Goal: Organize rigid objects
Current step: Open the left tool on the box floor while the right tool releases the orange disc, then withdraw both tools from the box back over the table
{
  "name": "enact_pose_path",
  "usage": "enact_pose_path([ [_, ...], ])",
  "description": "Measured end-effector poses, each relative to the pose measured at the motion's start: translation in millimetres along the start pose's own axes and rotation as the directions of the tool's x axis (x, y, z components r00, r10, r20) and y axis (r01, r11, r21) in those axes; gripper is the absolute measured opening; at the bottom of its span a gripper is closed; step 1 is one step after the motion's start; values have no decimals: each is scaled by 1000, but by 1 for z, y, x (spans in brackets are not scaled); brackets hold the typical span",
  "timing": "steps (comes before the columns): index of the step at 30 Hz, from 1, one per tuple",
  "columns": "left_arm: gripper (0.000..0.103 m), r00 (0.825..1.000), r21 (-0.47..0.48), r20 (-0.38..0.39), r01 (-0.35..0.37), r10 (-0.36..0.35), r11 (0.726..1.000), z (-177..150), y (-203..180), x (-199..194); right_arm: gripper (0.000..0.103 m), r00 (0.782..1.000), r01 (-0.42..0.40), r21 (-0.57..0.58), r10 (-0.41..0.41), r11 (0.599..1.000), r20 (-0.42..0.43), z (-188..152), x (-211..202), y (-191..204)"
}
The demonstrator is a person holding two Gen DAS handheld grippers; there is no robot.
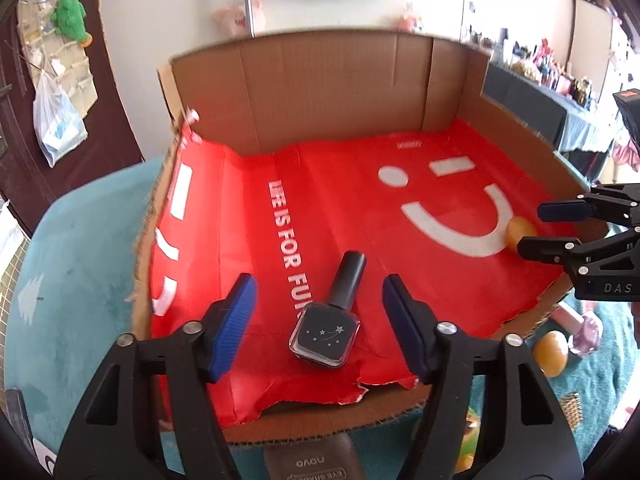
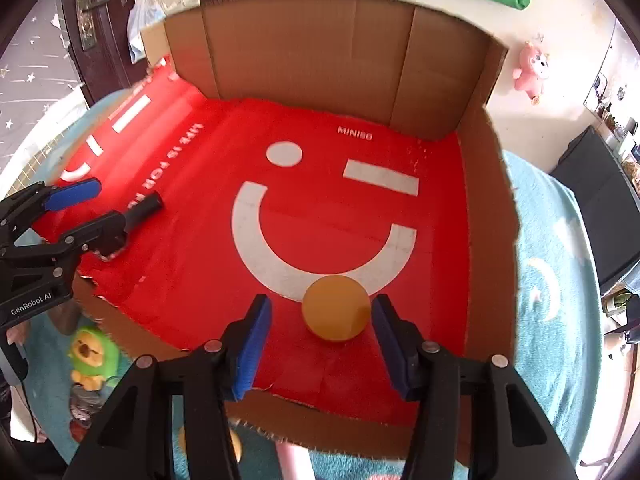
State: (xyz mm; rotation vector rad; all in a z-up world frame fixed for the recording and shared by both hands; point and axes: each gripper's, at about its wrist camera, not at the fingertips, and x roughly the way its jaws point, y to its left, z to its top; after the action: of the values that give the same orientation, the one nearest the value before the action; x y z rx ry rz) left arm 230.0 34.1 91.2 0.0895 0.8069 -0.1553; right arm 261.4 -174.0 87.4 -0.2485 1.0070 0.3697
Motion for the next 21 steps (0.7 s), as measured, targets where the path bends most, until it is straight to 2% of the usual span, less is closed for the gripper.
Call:
enact_pose_path([
  [6, 75, 994, 3, 109, -14, 13, 1000, -1, -6, -37, 73, 995, -2, -5, 2, 1000, 100, -1, -42, 6],
  [10, 83, 985, -19, 169, -27, 30, 999, -6, -9, -62, 84, 982, 4, -6, -3, 1000, 186, -7, -75, 9],
  [12, 83, 980, -34, 194, -26, 32, 999, -9, -9, -74, 91, 967, 5, -10, -3, 1000, 256, -13, -94, 12],
  [14, 83, 974, -50, 221, -26, 36, 998, -13, -10, -87, 93, 953, 13, -7, -10, 1000, 303, -20, -112, 15],
  [17, 91, 965, -62, 257, -29, 44, 998, -21, -15, -105, 98, 934, 26, -6, -22, 1000, 358, -32, -132, 22],
  [21, 92, 949, -57, 312, -22, 39, 998, -34, -24, -129, 102, 905, 31, 9, -32, 999, 425, -52, -155, 30],
])
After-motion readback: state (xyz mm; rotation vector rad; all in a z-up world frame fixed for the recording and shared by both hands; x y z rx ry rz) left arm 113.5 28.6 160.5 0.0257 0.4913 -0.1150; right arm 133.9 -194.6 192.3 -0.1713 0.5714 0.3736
